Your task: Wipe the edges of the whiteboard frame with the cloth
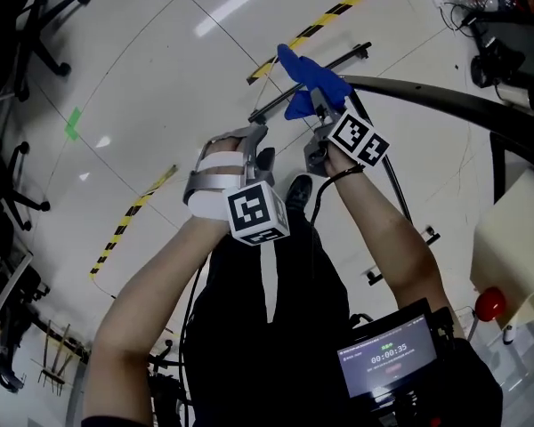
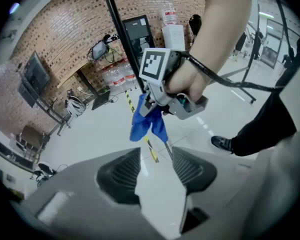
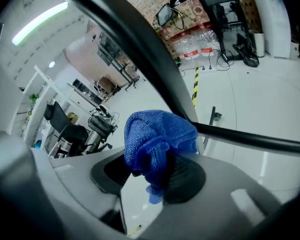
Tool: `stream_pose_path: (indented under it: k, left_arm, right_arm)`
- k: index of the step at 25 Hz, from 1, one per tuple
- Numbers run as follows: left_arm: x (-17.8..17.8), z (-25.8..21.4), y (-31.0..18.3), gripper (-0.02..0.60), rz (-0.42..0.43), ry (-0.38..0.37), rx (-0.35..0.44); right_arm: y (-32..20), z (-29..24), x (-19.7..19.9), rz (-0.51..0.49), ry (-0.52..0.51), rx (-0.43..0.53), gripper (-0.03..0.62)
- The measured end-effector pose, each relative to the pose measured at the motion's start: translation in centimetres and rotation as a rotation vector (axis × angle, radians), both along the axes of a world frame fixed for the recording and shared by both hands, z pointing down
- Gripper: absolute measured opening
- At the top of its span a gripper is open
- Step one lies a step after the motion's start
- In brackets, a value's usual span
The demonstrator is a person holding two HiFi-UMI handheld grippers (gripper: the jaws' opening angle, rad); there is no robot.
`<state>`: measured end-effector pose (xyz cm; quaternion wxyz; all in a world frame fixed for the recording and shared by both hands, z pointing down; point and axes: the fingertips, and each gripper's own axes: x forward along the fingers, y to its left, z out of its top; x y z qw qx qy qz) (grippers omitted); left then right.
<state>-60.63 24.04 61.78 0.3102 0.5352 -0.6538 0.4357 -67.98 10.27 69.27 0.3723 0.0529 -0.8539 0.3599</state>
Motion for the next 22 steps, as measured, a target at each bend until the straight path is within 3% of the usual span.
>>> stream_pose_path:
  k: [3,5,7,9,11,13,14,16,17,19,20,22]
  left_arm:
    - [-0.3,0.0,1.2,0.196,0.007,-0.014,-0.018]
    - [-1.0,-0.1,1.4,0.197,0.016,-0.047,-0.008]
    - [-2.4,-0.3,0.3,0.219,0.040,-0.098,0.044]
    - [-3.7,0.0,-1.5,0.291,0.082,-0.113,0.105]
    - [-4.6,0.9,-3.3,0.385,0.144,-0.081,0.135]
    - [-4.8,1.6,-4.7,0.425,0.248,-0.025,0.139]
    - [-4.2,1.7,-5.0,0.426,0.312,0.039,0.138]
    - [-1.9,1.0,-4.8,0.426,0.373,0.294,0.152]
    - [-1.0,0.1,-4.5,0.426,0.338,0.468,0.179]
    - [-0.3,-2.5,-4.5,0.437,0.169,0.808,0.285]
    - [-0.4,-3.9,-4.8,0.446,0.079,0.939,0.349]
    - [-1.0,-5.6,-5.3,0.448,-0.035,1.103,0.455]
  right_arm:
    - [-0.2,-0.6,-1.2,0.040,-0.030,0.083,0.158]
    - [0.4,-1.3,-1.6,-0.015,-0.056,0.123,0.160]
    - [2.3,-3.0,-1.8,-0.157,-0.125,0.111,0.163]
    - [4.7,-5.3,-1.4,-0.326,-0.214,0.064,0.164]
    - [6.5,-7.2,-0.3,-0.479,-0.279,0.049,0.164]
    - [7.2,-8.5,0.7,-0.634,-0.329,0.156,0.164]
    - [7.2,-8.9,1.1,-0.715,-0.357,0.267,0.164]
    - [7.4,-10.0,1.7,-0.877,-0.424,0.540,0.164]
    - [7.8,-10.6,1.9,-0.945,-0.459,0.661,0.164]
    - [8.9,-11.5,2.6,-1.026,-0.534,0.823,0.164]
    - [9.5,-12.0,3.0,-1.043,-0.572,0.867,0.164]
    - [10.5,-12.7,3.4,-1.054,-0.636,0.916,0.164]
